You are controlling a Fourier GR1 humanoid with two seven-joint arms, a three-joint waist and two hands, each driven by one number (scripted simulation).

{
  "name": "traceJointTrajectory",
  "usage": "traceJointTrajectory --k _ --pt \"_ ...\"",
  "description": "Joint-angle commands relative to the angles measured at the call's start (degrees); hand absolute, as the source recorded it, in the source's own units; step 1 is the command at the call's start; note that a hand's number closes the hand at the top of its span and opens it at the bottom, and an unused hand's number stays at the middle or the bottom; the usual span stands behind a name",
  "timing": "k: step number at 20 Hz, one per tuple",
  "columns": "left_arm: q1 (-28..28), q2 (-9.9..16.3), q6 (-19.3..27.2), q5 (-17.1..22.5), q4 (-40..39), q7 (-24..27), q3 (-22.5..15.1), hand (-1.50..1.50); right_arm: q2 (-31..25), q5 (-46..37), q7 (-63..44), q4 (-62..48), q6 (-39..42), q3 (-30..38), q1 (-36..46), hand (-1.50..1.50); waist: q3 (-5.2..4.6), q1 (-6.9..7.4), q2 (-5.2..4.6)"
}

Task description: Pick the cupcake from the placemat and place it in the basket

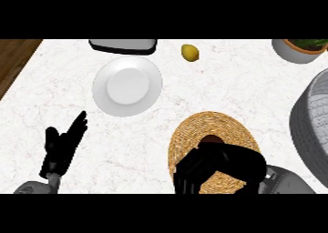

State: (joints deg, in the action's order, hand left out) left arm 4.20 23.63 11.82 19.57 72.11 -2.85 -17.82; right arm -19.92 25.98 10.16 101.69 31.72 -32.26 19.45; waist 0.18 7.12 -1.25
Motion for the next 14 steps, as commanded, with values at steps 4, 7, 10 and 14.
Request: traceJointTrajectory --k 4,7,10,14 --pt "-6.38 1.41 1.07 1.46 1.84 -6.11 0.42 0.00 -1.92 -16.96 3.95 3.59 5.95 -8.36 1.37 -1.50 -0.07 -6.13 1.54" --pt "-8.26 1.92 -0.47 2.43 2.59 -4.72 0.79 0.00 -4.38 -28.00 3.12 6.31 -0.27 -1.79 7.72 -1.50 -0.06 -6.11 1.97" --pt "-9.27 2.04 0.05 1.71 3.11 -4.94 0.52 0.00 -7.75 -29.96 -0.68 9.72 -0.23 3.33 13.30 -1.50 -0.17 -6.64 1.79" --pt "-8.34 3.06 -2.06 2.62 2.59 -4.57 2.09 0.00 -12.82 -29.85 0.60 5.30 6.76 9.98 24.65 -1.50 -0.25 -5.74 1.24"
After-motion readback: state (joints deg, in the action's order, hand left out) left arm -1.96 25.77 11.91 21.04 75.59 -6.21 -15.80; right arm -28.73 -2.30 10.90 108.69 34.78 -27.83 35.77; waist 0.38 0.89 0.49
